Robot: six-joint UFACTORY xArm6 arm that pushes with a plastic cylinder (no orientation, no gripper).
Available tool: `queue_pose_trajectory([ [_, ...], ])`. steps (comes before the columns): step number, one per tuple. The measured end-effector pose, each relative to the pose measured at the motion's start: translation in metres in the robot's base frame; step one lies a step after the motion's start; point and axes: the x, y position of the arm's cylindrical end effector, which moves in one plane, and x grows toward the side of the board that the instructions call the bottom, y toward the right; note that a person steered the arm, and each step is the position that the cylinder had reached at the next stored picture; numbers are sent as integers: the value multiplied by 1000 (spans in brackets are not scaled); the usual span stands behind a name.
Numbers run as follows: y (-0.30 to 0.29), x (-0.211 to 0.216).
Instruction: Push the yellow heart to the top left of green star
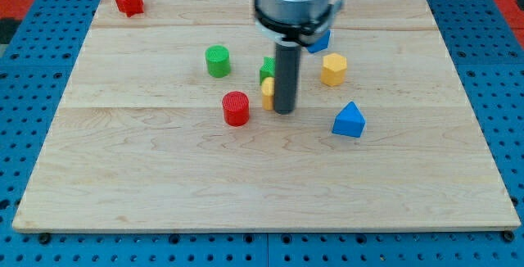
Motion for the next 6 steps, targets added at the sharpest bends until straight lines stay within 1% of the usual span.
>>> queue_pose_trajectory([
  [1, -33, -9],
  [2, -40, -15],
  [4, 17, -56],
  [5, 9, -69],
  [6, 2, -65],
])
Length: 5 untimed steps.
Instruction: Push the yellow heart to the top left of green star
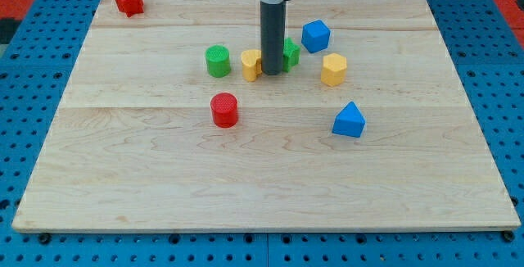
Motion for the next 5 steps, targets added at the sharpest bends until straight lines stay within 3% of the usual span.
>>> queue_pose_trajectory([
  [2, -37, 25],
  [4, -46, -34],
  [5, -45, -35],
])
